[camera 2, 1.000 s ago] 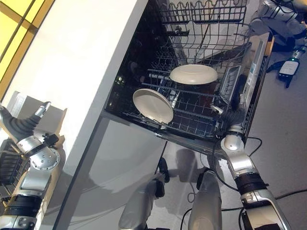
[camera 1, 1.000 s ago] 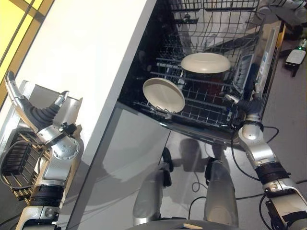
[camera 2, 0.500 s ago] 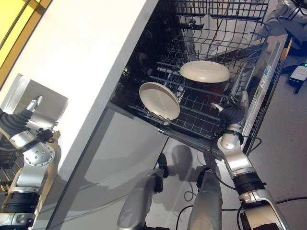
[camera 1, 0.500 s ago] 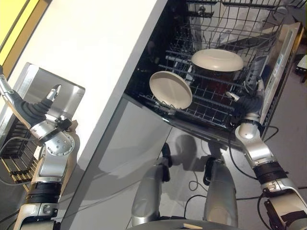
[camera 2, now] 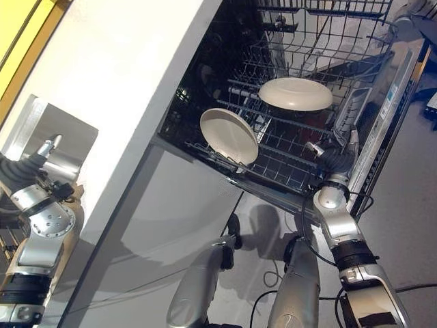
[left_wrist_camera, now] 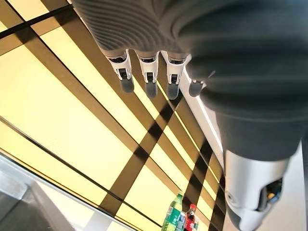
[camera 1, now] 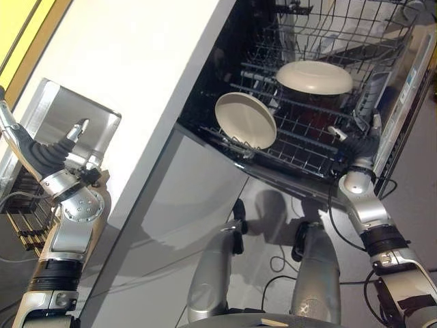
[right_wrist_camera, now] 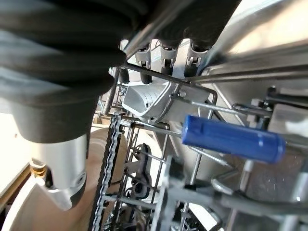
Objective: Pick up plates and place into dishwasher.
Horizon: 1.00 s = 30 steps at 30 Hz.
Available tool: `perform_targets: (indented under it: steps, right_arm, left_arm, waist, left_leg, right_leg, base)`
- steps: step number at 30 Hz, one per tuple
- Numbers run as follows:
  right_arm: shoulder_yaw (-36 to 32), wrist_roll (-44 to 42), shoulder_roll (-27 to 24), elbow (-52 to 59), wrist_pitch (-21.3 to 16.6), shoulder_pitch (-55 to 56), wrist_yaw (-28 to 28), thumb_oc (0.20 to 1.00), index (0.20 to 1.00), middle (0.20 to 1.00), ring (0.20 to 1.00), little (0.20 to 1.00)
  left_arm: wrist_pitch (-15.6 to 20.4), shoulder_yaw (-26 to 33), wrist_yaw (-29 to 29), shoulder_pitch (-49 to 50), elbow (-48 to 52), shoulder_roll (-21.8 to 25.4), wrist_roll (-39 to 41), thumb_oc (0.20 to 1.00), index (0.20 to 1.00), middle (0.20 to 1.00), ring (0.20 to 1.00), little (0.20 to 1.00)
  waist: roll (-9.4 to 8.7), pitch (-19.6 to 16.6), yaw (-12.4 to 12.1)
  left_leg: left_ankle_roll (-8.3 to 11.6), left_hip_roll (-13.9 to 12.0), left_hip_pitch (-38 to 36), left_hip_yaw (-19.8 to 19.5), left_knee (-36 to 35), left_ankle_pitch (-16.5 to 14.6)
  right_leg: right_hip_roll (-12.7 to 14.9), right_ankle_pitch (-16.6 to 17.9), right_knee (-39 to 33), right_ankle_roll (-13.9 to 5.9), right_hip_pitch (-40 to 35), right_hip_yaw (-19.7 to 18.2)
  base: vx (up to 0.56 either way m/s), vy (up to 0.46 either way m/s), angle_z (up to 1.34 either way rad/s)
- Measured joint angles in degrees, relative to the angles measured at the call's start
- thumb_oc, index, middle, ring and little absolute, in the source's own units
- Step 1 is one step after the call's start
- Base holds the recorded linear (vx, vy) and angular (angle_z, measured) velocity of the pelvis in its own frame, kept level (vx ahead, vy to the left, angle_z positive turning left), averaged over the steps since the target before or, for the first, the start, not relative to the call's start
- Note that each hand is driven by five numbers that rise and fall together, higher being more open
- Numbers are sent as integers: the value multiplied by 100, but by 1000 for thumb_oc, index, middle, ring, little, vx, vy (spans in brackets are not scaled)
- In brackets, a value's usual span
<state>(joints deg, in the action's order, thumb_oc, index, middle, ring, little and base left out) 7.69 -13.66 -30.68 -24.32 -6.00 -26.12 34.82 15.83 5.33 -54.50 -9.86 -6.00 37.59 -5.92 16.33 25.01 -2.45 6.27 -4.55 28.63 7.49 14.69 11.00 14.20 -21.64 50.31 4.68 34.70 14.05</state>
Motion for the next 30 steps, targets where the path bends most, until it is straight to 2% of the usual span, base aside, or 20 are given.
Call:
perform_targets:
  steps: [8, 10, 13, 18, 23, 27, 30]
  right_arm:
    - [-4, -65, 115, -87, -186, -40, -76, 1000, 1000, 1000, 1000, 1000]
    - [-5, -115, 117, -84, -249, -46, -44, 1000, 1000, 1000, 1000, 1000]
    - [1, -161, 180, -84, -266, -87, 55, 1000, 1000, 1000, 1000, 1000]
    - [120, -298, 312, -203, -245, -92, 125, 1000, 1000, 1000, 1000, 1000]
    - [434, -340, 359, -225, -243, -182, 58, 1000, 1000, 1000, 1000, 1000]
    - [440, -340, 529, -332, -230, -366, 58, 1000, 1000, 1000, 1000, 1000]
    - [736, -347, 581, -340, -201, -475, -32, 1000, 1000, 1000, 1000, 1000]
  left_arm:
    - [-151, -7, 0, 6, 82, -6, 12, 1000, 1000, 1000, 1000, 1000]
    - [-147, 10, 0, 27, 183, -2, 10, 1000, 1000, 1000, 1000, 1000]
    - [-87, 9, 8, -33, 248, 46, 6, 1000, 1000, 1000, 1000, 1000]
    - [-73, -176, 256, -134, 132, 36, 48, 1000, 1000, 1000, 1000, 1000]
    - [-59, -283, 404, -136, 137, 37, 53, 1000, 1000, 1000, 1000, 1000]
    - [-24, -426, 486, -134, 93, 39, 70, 1000, 1000, 1000, 1000, 1000]
    - [-2, -477, 573, -1, 59, 17, 130, 1000, 1000, 1000, 1000, 1000]
  waist:
    - [4, -3, -103]
    - [8, -6, -164]
    - [3, -3, -192]
    - [2, -1, -301]
    - [2, -1, -459]
    - [2, -1, -589]
    - [-5, 4, -690]
  left_leg:
    - [17, -29, 8, -1, -15, 38]
    - [22, -92, 12, 63, -108, 58]
    - [28, -348, 124, 539, 81, -78]
    - [-137, -321, 33, 533, 264, -49]
    - [-248, -176, 4, 532, 177, -51]
    - [-368, -35, -62, 522, 162, -98]
    - [-462, 99, -252, 505, 117, -171]
  right_leg:
    - [-4, 10, -1, -10, -12, 56]
    - [-5, 48, -37, 61, -22, 177]
    - [100, 50, -126, 110, -122, 505]
    - [232, -44, -113, 73, -427, 782]
    - [445, -136, -47, 13, -564, 985]
    - [602, -194, -22, -104, -738, 1091]
    - [764, -285, -9, -237, -1048, 1206]
  base:
    - [19, 22, 0]
    - [-76, -103, 8]
    - [61, -74, 16]
    - [106, 28, 20]
    - [58, 18, 27]
    - [50, 51, 25]
    - [51, 5, 32]
